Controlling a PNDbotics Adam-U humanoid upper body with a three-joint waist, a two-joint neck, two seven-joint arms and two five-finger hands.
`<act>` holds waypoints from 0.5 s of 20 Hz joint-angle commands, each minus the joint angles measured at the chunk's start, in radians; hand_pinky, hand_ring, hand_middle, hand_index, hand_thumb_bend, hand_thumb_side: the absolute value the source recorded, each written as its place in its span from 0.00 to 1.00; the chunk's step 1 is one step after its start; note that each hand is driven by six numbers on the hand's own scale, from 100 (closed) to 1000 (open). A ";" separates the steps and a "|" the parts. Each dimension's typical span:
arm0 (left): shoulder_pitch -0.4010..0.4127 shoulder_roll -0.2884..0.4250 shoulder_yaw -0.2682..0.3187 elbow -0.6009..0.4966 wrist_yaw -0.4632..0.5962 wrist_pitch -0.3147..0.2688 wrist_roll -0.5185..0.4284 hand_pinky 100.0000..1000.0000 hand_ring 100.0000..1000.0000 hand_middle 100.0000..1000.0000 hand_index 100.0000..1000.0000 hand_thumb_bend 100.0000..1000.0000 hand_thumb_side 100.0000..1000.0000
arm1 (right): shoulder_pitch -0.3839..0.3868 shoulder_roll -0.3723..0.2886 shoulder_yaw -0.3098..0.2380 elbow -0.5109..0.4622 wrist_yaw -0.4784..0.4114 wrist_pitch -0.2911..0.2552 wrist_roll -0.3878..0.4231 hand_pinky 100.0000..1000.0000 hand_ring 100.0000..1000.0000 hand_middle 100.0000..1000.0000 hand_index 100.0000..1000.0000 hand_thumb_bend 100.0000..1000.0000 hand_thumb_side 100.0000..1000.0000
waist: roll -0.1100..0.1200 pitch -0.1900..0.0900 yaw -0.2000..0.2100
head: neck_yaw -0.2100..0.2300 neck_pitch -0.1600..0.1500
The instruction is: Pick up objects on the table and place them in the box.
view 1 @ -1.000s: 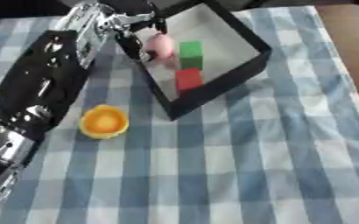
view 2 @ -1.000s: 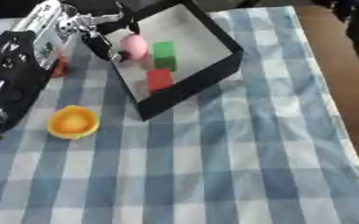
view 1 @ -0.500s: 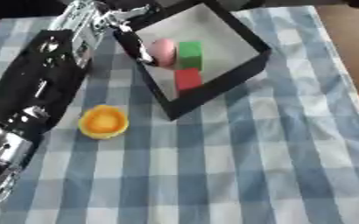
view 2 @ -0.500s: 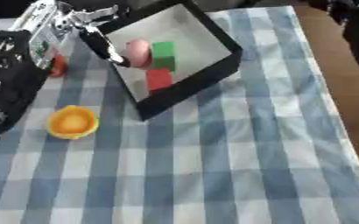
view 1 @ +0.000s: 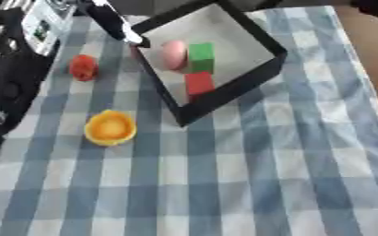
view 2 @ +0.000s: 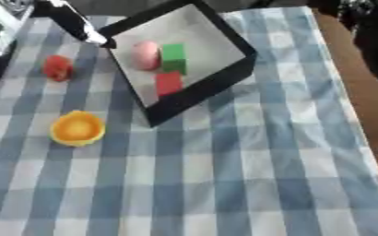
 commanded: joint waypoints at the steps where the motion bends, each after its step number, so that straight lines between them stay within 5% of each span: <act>1: 0.033 0.147 -0.033 -0.161 0.149 0.032 -0.046 0.77 0.78 0.74 0.87 0.59 0.28 | -0.006 -0.036 -0.016 -0.007 0.008 -0.001 -0.004 0.91 0.75 0.72 0.71 0.00 0.63 | 0.012 -0.039 0.002 | -0.007 0.006; 10: 0.253 0.385 -0.039 -0.470 0.402 0.209 -0.077 0.76 0.77 0.74 0.85 0.59 0.33 | -0.005 -0.042 -0.017 -0.009 0.011 -0.003 -0.006 0.91 0.75 0.72 0.71 0.00 0.63 | 0.009 -0.032 -0.001 | -0.020 -0.002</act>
